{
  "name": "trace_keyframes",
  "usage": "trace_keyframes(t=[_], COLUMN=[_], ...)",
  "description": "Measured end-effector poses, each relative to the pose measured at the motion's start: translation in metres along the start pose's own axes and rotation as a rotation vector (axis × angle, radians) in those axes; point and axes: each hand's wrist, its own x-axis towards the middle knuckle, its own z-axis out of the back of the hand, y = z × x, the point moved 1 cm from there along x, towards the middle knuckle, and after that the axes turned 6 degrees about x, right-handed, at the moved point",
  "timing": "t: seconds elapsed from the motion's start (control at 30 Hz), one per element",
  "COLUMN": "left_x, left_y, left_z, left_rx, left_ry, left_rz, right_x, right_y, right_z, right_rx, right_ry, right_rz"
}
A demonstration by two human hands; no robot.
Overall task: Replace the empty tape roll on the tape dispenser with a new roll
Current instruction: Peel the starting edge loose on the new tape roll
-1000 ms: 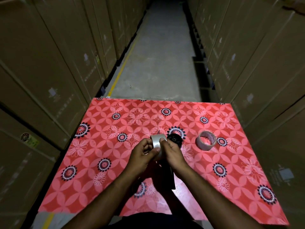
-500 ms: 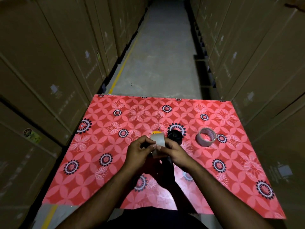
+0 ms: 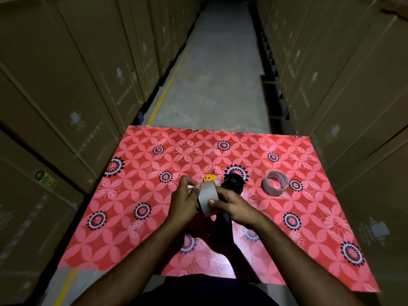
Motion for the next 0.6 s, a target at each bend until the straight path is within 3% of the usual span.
trace_keyframes(t=[0.2, 0.47, 0.6], left_x=[-0.001, -0.003, -0.003], left_y=[-0.003, -0.01, -0.005], left_z=[0.0, -0.001, 0.0], left_rx=[-0.149, -0.24, -0.297], left_ry=[0.044, 0.118, 0.182], left_rz=[0.003, -0.013, -0.004], right_x=[0.002, 0.011, 0.014], right_y=[0.003, 0.006, 0.0], right_z=[-0.002, -0.01, -0.015], right_rx=[-0.008, -0.025, 0.105], right_ry=[-0.035, -0.294, -0.39], right_rz=[0.002, 0.05, 0.01])
